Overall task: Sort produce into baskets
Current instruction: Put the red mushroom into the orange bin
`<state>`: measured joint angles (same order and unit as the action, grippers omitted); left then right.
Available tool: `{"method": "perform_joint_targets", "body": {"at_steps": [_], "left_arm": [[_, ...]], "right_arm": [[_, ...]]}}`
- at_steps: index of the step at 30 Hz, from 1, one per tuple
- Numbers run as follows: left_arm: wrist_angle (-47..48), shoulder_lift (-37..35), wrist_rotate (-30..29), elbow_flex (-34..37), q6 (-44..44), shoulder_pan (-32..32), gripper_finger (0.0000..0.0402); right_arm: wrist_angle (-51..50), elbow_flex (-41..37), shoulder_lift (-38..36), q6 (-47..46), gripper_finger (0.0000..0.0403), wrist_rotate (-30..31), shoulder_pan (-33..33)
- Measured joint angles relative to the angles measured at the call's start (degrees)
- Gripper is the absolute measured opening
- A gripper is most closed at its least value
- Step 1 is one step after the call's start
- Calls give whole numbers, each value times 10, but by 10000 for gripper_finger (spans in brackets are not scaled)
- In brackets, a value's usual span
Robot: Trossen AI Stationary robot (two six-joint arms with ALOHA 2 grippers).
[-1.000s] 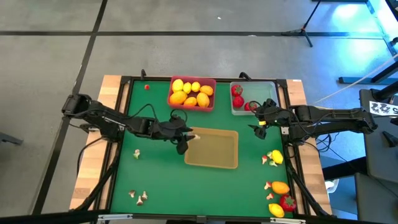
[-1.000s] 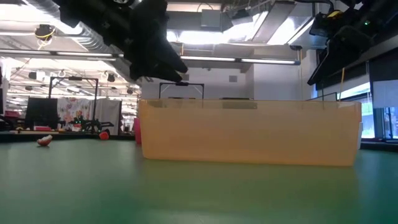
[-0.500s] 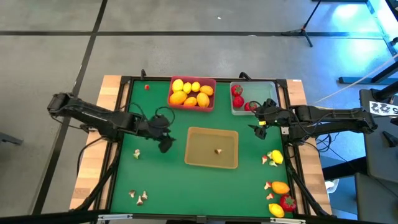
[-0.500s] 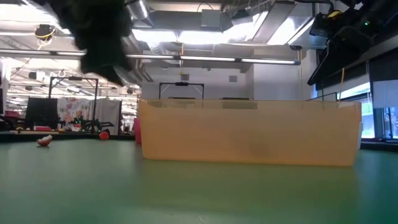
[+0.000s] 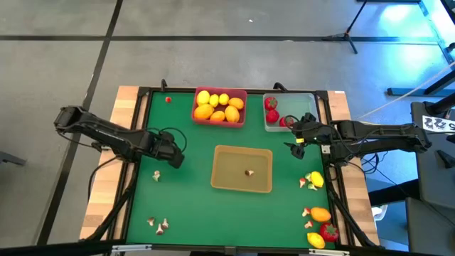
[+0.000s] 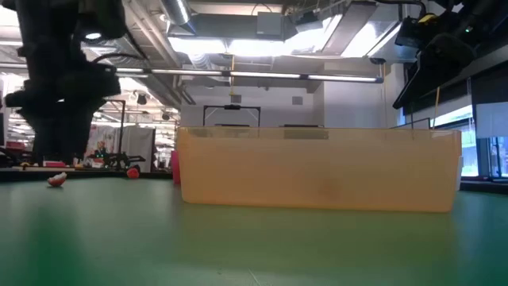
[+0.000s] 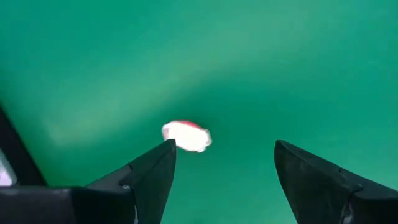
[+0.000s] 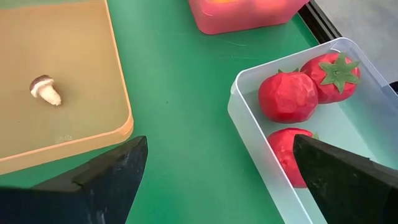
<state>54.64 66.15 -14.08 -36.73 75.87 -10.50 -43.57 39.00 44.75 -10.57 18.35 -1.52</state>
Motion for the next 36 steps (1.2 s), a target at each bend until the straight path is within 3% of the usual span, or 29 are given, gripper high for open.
{"method": "perform_joint_targets", "body": {"at_steps": [7, 18, 29, 33, 36], "left_arm": [[-39, 0, 1, 47, 21, 1, 253], [-116, -2, -6, 121, -21, 1, 146], [-125, -1, -23, 104, -97, -5, 25], [-162, -1, -34, 62, -145, -17, 12], [-256, -1, -37, 36, -220, -25, 18]], "right_arm": [[0, 0, 0, 0, 399, 0, 0], [0, 0, 0, 3, 399, 0, 0], [0, 0, 0, 3, 399, 0, 0], [-5, 0, 0, 2, 399, 0, 0], [-4, 0, 0, 2, 399, 0, 0]]}}
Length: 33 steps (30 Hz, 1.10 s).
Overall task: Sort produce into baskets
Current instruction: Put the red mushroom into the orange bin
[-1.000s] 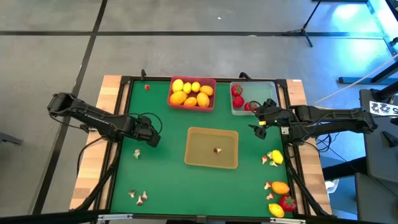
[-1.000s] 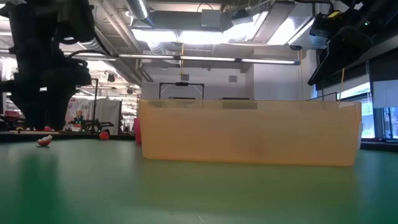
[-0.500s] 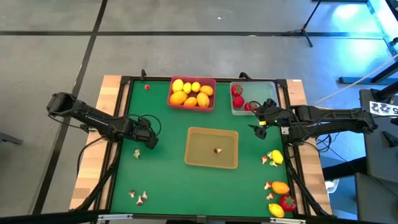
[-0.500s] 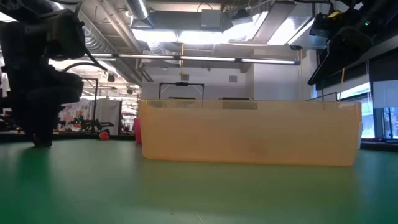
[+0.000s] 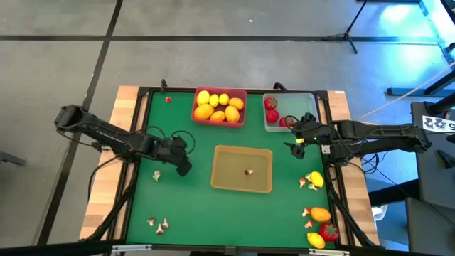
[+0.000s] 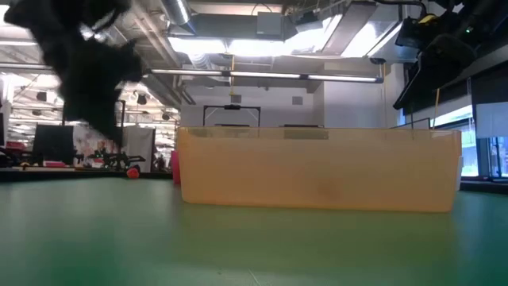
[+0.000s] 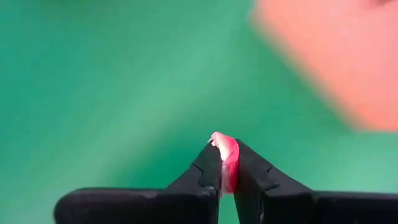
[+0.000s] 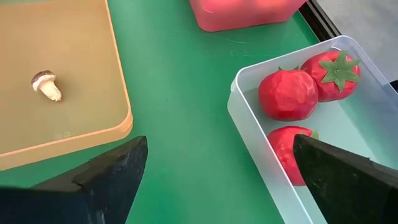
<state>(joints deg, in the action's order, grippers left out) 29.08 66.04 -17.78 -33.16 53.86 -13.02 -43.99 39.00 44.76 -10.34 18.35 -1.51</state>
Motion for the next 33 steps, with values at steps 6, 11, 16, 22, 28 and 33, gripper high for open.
{"method": "perform_joint_targets", "body": {"at_steps": [6, 11, 16, 22, 28, 33], "left_arm": [[-233, 0, -1, -21, -157, -12, 32], [-406, 21, -18, -21, -260, -12, 26], [-523, 87, -19, -21, -321, -7, 32], [-563, 162, -19, -24, -330, 7, 68], [-563, 192, -20, -37, -315, 32, 154], [-522, 176, 22, -58, -330, 33, 238]], "right_arm": [[4, 0, 0, -1, 399, 0, 0], [0, 0, 0, -1, 399, -5, 0], [0, 0, 0, -1, 399, -5, 0], [1, 0, 0, -1, 399, -11, 0], [1, 0, 0, -1, 399, -11, 0], [1, 0, 0, -2, 399, -11, 0]]}}
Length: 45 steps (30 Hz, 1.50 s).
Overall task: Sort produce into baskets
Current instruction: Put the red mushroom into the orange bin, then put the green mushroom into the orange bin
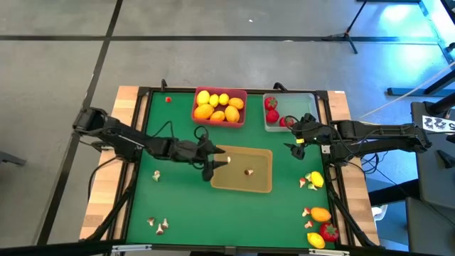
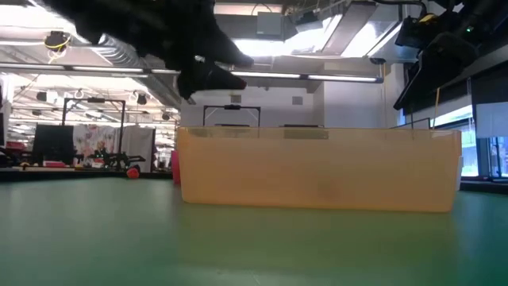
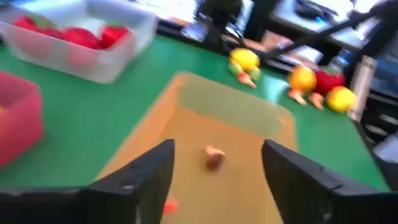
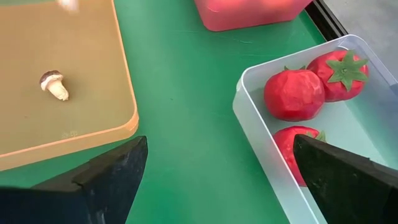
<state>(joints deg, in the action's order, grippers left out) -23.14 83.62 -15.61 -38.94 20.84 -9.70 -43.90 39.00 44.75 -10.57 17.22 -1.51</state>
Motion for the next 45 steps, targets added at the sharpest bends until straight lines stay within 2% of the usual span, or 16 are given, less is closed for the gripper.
{"method": "perform_joint_targets", "body": {"at_steps": [3, 8, 12, 15, 21, 24, 27, 33, 45], "left_arm": [[137, -33, 21, -36, 24, -3, 264], [381, -64, 22, -91, 104, -32, 270], [552, -75, 23, -119, 230, -61, 261], [664, -74, 45, -122, 349, -89, 254], [824, -74, 92, -111, 549, -149, 244], [870, -74, 99, -111, 615, -176, 241], [884, -74, 99, -111, 644, -196, 241], [893, -62, 99, -111, 651, -223, 241], [916, -53, 99, -111, 614, -226, 241]], "right_arm": [[-1, 0, 0, -1, 399, -4, 0], [-1, 0, 0, -1, 399, -4, 0], [0, 0, 0, -1, 399, -4, 0], [0, 0, 0, -1, 399, -4, 0], [0, 0, 0, -1, 399, -4, 0], [0, 0, 0, -1, 399, -4, 0], [0, 0, 0, -1, 399, -4, 0], [0, 0, 0, -1, 399, -4, 0], [-1, 0, 0, -1, 399, -4, 0]]}}
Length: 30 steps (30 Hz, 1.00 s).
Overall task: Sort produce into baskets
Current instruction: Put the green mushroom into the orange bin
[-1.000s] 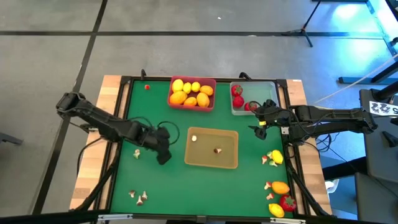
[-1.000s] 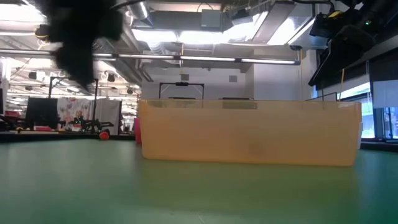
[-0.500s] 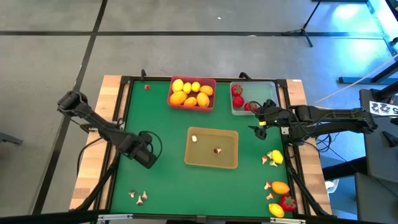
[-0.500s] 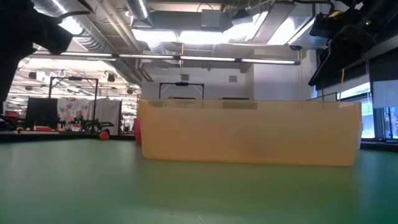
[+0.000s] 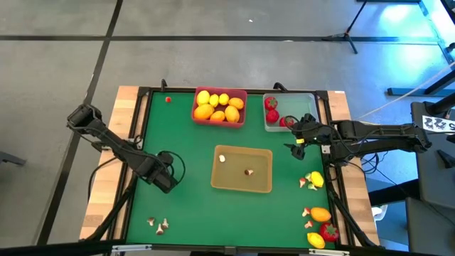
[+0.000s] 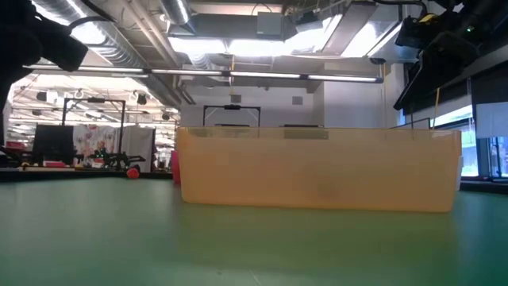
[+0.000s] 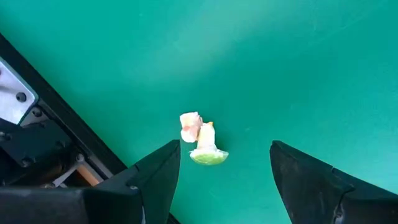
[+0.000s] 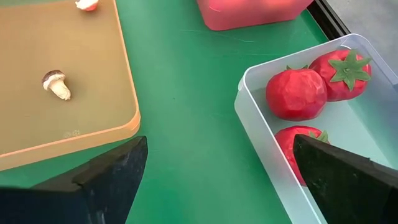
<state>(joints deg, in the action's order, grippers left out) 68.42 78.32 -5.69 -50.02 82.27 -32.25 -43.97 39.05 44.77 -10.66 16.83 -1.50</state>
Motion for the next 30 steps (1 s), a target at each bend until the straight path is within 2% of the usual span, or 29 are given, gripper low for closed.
{"method": "perform_joint_targets", "body": {"at_steps": [6, 12, 25, 30], "left_arm": [[-13, 0, 9, 33, -4, 0, 241], [-102, 0, 50, 93, -17, 0, 241], [-141, -3, 29, 160, -51, 0, 241], [-157, -3, 29, 166, -68, 1, 204]], "right_arm": [[0, 0, 0, 0, 399, 0, 0], [0, 0, 0, 0, 399, 0, 0], [2, 0, 0, 0, 399, 16, 0], [2, 0, 0, 0, 399, 16, 0]]}}
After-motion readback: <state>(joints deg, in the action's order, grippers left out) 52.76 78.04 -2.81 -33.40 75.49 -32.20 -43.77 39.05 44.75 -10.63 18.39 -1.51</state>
